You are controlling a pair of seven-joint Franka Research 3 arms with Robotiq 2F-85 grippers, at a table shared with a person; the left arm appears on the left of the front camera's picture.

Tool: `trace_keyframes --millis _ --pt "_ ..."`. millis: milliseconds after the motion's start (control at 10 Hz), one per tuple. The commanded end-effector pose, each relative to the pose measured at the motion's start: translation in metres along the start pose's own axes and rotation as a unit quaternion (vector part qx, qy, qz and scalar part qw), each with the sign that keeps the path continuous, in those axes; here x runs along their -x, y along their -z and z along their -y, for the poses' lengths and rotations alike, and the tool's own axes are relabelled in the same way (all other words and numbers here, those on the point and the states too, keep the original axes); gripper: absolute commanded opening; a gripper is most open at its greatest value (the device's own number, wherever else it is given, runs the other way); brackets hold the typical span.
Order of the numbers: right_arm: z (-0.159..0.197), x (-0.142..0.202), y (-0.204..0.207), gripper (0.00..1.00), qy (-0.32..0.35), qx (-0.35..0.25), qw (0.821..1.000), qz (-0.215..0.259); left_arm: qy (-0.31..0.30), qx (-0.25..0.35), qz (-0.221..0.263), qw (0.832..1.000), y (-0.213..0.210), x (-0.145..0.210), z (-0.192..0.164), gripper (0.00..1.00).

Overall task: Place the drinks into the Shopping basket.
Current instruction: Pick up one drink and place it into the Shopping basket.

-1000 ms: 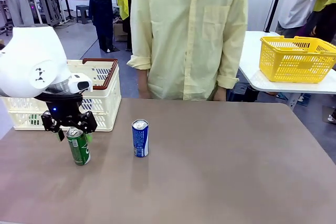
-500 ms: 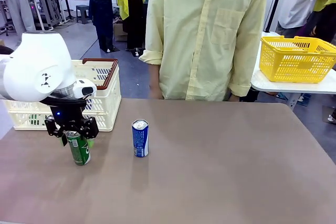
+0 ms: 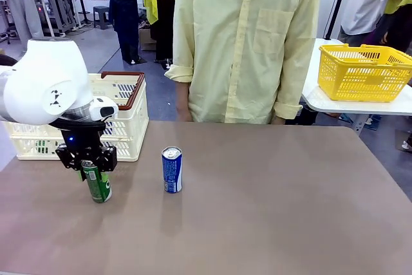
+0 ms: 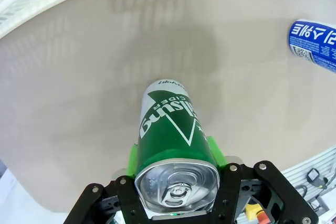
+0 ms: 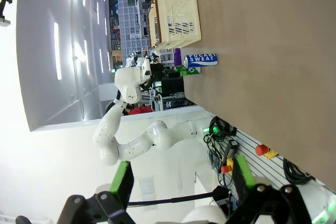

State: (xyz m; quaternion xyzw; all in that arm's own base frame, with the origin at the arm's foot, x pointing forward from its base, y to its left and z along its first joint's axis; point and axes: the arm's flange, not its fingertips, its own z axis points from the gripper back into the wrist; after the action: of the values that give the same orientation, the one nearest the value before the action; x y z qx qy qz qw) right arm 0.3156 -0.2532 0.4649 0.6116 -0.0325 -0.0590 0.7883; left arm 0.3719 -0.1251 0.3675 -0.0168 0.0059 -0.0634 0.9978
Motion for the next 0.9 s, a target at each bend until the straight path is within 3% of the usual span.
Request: trace_keyframes --millis 0,300,600,800 --pt "-0.005 0.002 -0.001 1.0 0.007 0.005 1.0 -0.006 -0.008 -0.009 0.01 1.0 0.027 0.058 -0.014 0.0" --pt "-0.005 0.002 -0.001 1.0 0.007 0.005 1.0 -0.006 -0.018 0.023 0.044 0.999 -0.016 0.057 -0.032 0.0" --pt "-0.005 0.002 -0.001 1.0 0.007 0.005 1.0 -0.006 0.01 0.045 0.108 0.993 -0.117 0.055 -0.063 0.0" --pt "-0.005 0.002 -0.001 1.0 0.007 0.005 1.0 -0.006 0.023 0.073 0.12 0.99 -0.167 0.039 -0.084 0.0"
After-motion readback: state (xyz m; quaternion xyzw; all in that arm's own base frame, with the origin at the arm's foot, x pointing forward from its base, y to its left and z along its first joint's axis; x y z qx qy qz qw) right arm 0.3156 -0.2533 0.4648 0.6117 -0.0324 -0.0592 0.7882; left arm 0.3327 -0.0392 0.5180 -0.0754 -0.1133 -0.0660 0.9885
